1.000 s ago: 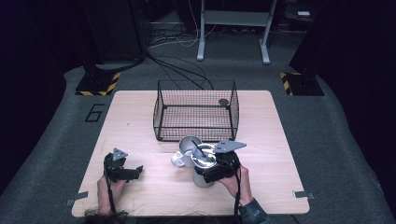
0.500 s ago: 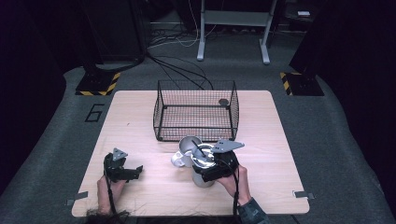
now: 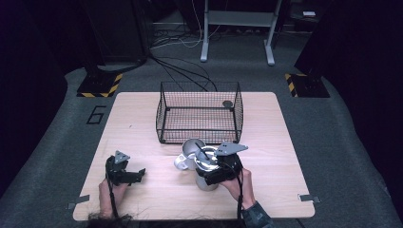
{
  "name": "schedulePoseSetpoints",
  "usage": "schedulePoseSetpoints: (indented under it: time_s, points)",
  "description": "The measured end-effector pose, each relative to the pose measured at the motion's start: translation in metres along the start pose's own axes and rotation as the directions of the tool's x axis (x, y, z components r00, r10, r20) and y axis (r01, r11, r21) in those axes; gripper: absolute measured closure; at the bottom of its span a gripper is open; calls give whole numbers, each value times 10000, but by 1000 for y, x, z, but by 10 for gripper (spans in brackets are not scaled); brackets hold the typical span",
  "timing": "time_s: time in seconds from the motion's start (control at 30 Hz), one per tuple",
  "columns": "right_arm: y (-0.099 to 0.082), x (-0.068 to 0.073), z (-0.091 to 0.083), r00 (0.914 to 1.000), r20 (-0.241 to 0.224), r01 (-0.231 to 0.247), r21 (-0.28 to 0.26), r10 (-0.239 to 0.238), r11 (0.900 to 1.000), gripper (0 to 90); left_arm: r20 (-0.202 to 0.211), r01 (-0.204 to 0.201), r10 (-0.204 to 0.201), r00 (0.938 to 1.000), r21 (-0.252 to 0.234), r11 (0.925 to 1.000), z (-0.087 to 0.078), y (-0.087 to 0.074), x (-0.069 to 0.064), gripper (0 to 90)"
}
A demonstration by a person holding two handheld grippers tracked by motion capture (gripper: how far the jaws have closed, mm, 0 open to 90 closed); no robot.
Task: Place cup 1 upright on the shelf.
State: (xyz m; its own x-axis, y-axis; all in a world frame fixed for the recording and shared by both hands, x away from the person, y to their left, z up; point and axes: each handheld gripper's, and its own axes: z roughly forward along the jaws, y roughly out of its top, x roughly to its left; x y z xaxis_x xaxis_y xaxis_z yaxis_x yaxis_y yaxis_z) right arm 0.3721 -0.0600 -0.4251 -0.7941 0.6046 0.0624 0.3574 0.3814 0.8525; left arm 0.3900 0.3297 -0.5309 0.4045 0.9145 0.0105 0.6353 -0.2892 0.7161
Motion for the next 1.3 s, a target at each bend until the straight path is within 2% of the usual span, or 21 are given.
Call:
schedulePoseSetpoints:
  time_s: [0.37, 0.73, 1.1, 1.3]
  points:
    - [0, 4, -2, 9991, 337, 264, -78, -261, 9996, 29, -23, 14, -14, 10000, -65, 10000, 0, 0, 0, 5]
    - [-1, 5, -5, 9993, 176, 337, -183, -334, 9993, 34, -20, 11, -11, 10000, -59, 10000, 0, 0, 0, 5]
    - [0, 5, -19, 9988, 209, 442, -261, -436, 9987, 34, -12, 6, -6, 10000, -33, 10000, 0, 0, 0, 5]
    - [0, 3, -27, 9994, 143, 322, -233, -319, 9992, 35, -9, 2, -2, 10000, -21, 10000, 0, 0, 0, 5]
